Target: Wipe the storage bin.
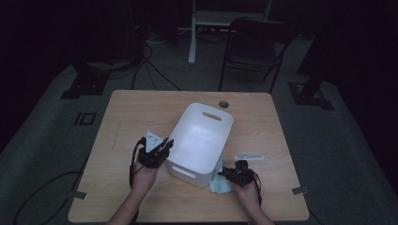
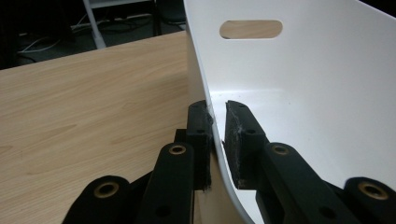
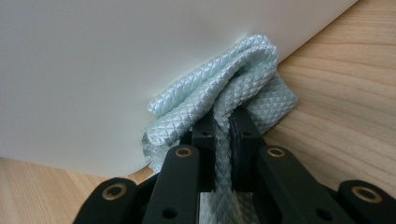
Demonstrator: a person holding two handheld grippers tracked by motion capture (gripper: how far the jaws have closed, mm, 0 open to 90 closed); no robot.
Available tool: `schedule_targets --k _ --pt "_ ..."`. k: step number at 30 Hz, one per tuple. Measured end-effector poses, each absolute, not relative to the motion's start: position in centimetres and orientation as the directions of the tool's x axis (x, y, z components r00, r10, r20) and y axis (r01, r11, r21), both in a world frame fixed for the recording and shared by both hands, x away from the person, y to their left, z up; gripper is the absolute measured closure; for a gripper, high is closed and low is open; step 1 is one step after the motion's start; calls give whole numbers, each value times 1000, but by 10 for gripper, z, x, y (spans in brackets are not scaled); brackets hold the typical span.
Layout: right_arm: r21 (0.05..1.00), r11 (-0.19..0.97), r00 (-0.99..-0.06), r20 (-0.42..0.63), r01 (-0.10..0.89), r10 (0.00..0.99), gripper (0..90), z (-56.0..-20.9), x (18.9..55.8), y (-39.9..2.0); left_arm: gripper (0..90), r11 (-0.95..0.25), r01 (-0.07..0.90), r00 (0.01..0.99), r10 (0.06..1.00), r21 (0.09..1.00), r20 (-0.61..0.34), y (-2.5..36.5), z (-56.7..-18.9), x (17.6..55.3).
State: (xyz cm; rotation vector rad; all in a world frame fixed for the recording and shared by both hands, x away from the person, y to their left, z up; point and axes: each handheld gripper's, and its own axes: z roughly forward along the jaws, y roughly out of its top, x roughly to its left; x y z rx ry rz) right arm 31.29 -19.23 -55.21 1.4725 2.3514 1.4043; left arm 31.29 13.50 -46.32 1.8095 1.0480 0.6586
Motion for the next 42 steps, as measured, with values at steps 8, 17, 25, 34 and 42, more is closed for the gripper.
schedule_targets --k 8,17,25,34,42 --pt "771 156 -635 371 617 677 832 -522 275 -185 814 -238 372 472 881 897 38 132 -463 311" --pt "882 111 -721 295 458 627 830 -481 237 -176 818 -228 374 490 872 899 17 134 -463 312" --pt "862 112 -695 315 495 647 832 -498 248 -178 810 -238 374 519 855 896 10 135 -463 313" --pt "782 140 -606 343 608 718 833 -533 281 -184 808 -234 375 518 855 897 6 136 -463 313" --pt "737 164 -576 348 656 740 834 -549 295 -184 801 -236 376 523 852 896 5 136 -463 314"
